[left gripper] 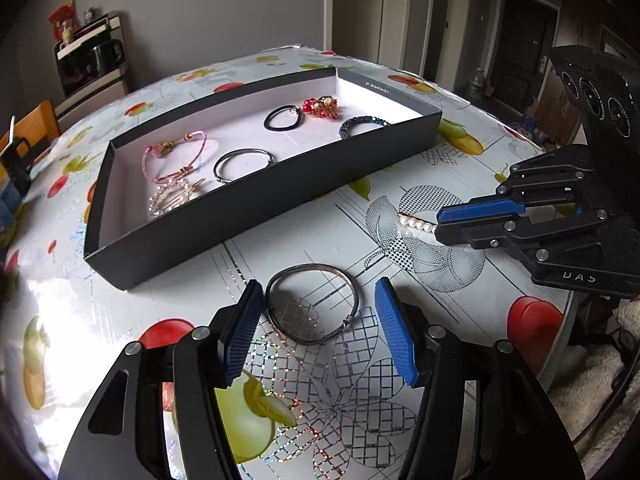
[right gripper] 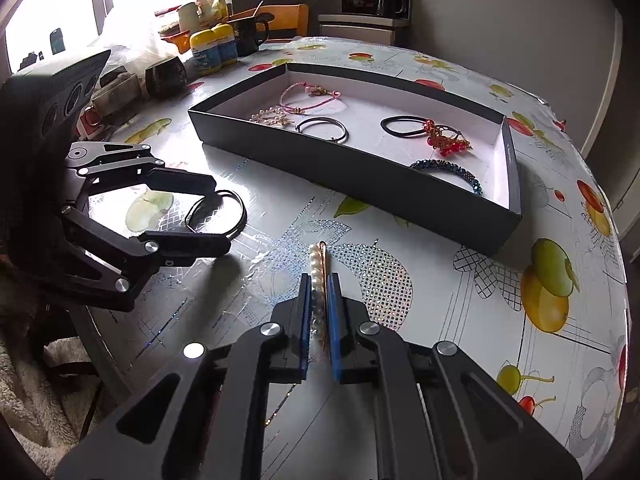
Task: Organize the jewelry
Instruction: 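Lower the bangle and pearl hair pin into the black box and open both tools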
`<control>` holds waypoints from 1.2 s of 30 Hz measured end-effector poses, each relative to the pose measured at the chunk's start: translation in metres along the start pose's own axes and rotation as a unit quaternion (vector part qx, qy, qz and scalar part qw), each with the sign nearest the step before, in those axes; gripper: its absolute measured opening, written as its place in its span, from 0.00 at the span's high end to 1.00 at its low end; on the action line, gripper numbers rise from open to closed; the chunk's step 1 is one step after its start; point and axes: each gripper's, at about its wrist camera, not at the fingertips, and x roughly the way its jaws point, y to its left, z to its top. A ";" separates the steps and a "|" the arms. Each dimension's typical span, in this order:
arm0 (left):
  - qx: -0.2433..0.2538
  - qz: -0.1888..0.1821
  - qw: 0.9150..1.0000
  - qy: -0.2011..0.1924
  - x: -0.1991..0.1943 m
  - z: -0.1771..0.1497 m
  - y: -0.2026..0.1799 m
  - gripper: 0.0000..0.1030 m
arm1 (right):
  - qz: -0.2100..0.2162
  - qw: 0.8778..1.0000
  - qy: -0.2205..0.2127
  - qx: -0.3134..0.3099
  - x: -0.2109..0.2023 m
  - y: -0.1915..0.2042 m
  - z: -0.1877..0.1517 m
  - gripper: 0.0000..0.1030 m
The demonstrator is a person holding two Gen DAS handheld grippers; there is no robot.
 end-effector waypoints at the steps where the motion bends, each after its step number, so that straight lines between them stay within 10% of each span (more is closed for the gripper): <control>1: -0.001 0.001 1.000 0.000 0.001 0.001 0.001 0.41 | 0.001 1.000 -0.003 0.002 -0.001 -0.001 0.000 0.92; 21: -0.010 0.001 0.997 -0.076 -0.042 0.049 0.025 0.51 | -0.010 0.998 -0.061 0.009 -0.031 -0.018 0.043 0.92; 36: -0.065 0.017 0.997 -0.028 0.038 0.139 0.093 0.51 | -0.004 0.996 -0.050 0.077 0.034 -0.054 0.103 0.92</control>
